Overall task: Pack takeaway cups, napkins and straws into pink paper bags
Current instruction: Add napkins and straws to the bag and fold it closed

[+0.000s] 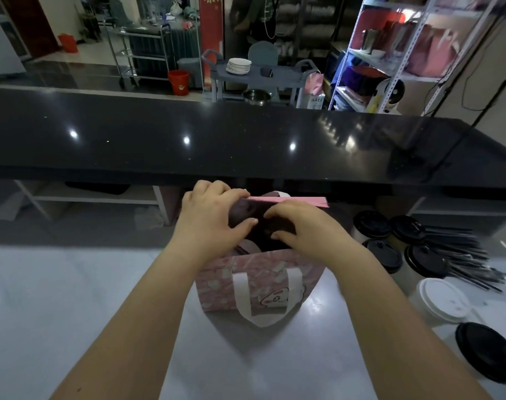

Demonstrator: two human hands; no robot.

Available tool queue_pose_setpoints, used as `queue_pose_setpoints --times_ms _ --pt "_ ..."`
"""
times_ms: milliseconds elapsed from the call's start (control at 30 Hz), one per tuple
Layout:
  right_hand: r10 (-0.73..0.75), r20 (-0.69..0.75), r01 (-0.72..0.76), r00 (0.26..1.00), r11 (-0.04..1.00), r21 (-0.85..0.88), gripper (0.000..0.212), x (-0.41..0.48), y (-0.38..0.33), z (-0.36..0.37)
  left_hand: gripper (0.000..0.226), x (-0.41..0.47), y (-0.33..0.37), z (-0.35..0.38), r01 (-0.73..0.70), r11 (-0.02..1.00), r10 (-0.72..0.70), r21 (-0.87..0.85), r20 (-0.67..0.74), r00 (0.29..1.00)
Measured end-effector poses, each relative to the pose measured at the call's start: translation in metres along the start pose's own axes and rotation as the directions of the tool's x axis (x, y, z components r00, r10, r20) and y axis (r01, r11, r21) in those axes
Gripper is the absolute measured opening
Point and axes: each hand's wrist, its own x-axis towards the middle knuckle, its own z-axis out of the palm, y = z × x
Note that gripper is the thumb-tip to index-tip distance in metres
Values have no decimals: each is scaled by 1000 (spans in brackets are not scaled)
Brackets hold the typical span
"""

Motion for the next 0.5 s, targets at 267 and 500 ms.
queue_pose_setpoints --times_ms 267,500 --pt "143 -238 -162 961 985 -61 29 -53 53 -44 41 42 91 47 -203 978 206 -54 68 976" --pt "324 -291 -359 900 930 -76 31 -124 132 -81 41 70 191 99 -317 945 326 -77 152 933"
